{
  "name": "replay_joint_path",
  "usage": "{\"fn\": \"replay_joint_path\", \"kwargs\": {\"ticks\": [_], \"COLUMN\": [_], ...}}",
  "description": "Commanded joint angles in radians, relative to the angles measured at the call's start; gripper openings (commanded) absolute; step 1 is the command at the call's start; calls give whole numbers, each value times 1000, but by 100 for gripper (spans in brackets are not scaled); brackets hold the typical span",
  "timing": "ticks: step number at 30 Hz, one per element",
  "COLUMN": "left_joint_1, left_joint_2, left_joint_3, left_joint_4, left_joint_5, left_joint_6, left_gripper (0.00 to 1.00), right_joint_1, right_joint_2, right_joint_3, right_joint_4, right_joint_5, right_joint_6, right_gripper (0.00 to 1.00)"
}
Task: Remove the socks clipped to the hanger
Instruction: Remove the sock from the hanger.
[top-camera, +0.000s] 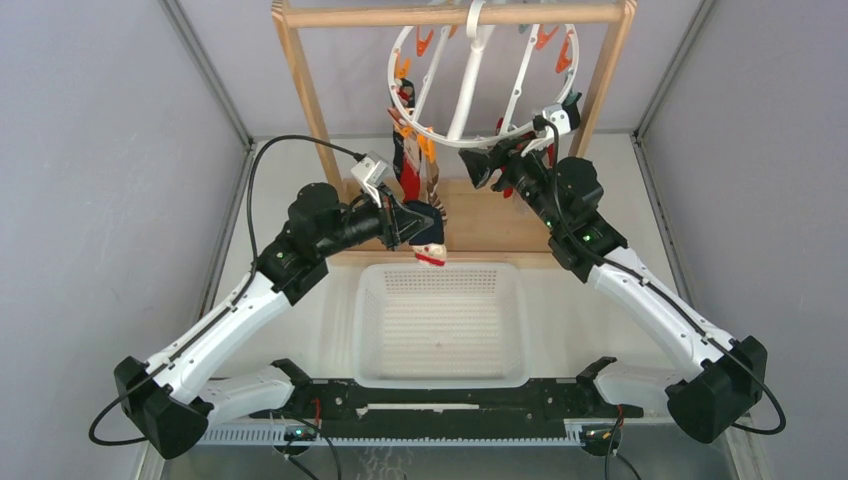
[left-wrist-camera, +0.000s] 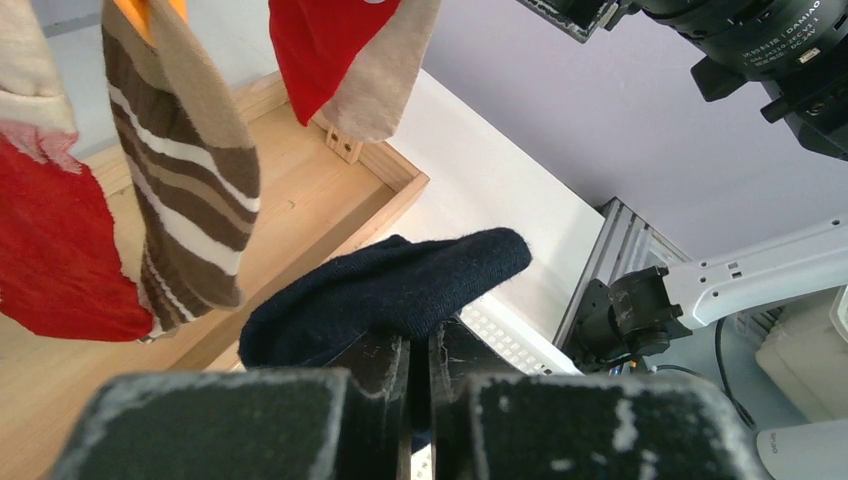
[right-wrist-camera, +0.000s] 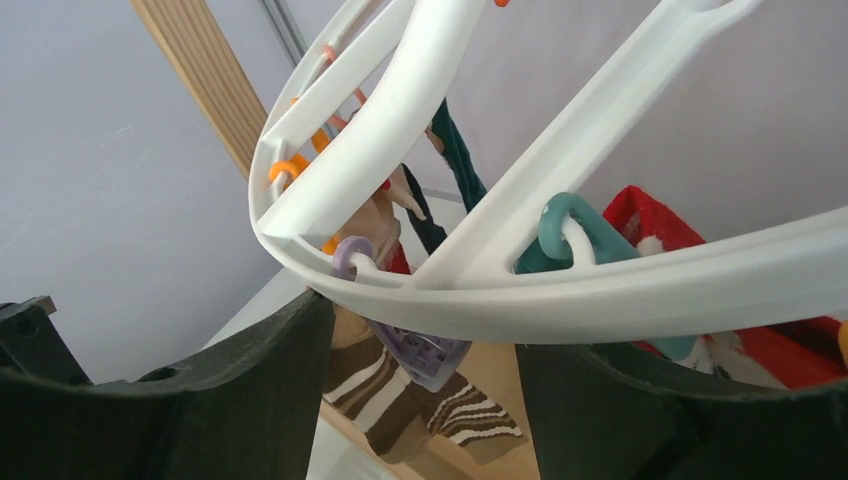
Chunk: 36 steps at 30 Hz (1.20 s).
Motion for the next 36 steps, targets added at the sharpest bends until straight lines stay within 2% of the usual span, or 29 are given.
{"fn": "replay_joint_path", "kwargs": {"ticks": [1, 10, 21, 36], "left_joint_1": [8, 6, -44, -190], "left_joint_2": [-34, -35, -18, 122], "left_joint_3": [-32, -33, -35, -40], "left_joint_4": [33, 11, -33, -13], "left_joint_5": [9, -2, -45, -130], "left_joint_6": [-15, -18, -20, -51], "left_gripper": [6, 5, 5, 5], "right_joint_1": [-2, 16, 67, 127], "right_joint_2": [-40, -94, -271, -616], "right_joint_3": [6, -37, -179, -254], "right_joint_4": [7, -38, -188, -626], "right_joint_5": [7, 5, 27, 121], "right_joint_6": [15, 41, 119, 215], "right_gripper": [73, 77, 83, 83]}}
